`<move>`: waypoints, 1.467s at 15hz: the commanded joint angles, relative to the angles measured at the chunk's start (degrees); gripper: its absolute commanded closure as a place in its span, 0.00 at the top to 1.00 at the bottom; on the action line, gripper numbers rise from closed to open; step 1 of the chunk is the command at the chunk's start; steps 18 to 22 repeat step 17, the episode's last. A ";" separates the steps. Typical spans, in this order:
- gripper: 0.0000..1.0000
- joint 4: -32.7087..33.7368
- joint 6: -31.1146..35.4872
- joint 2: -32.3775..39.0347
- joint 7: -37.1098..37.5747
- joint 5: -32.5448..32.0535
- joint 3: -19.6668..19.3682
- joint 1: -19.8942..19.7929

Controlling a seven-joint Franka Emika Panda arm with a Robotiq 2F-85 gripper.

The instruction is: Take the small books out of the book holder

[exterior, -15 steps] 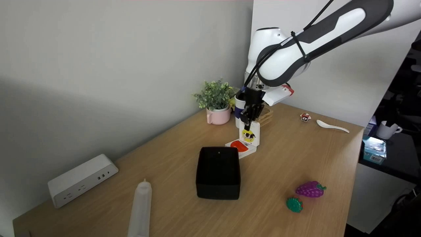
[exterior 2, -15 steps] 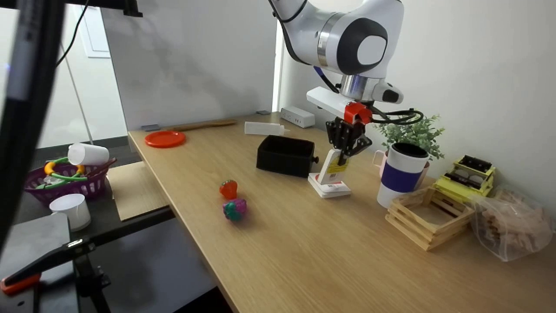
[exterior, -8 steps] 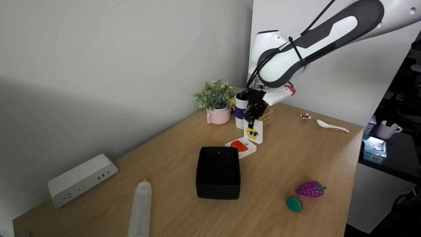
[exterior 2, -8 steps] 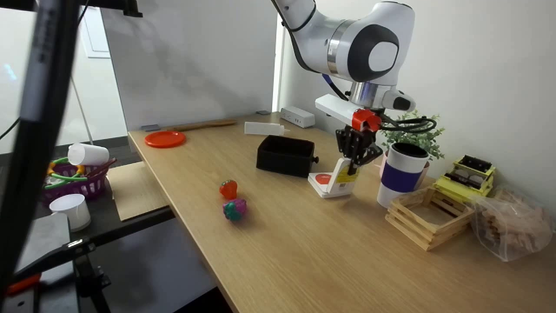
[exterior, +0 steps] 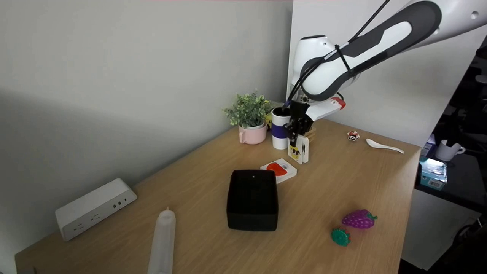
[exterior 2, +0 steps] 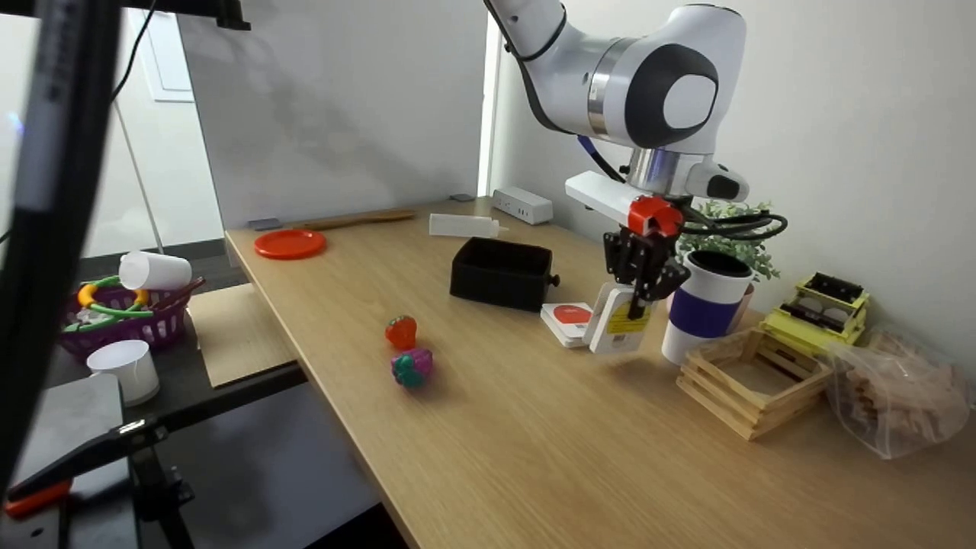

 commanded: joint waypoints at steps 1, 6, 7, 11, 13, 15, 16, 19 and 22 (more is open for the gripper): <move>0.63 2.94 -1.44 1.72 -2.24 1.11 2.52 -1.67; 0.97 4.33 -1.68 2.15 -15.88 8.43 11.95 -6.32; 0.78 2.29 -0.19 1.11 -11.11 6.03 8.41 -3.84; 0.97 2.89 -0.22 1.29 -13.94 7.48 10.52 -4.84; 0.97 2.90 -0.23 1.29 -14.01 7.49 10.53 -4.96; 0.97 2.90 -0.24 1.29 -14.03 7.49 10.53 -4.99; 0.97 2.90 -0.24 1.29 -14.04 7.49 10.54 -4.99; 0.97 2.90 -0.24 1.29 -14.04 7.49 10.54 -4.99; 0.97 2.90 -0.24 1.29 -14.04 7.49 10.54 -4.99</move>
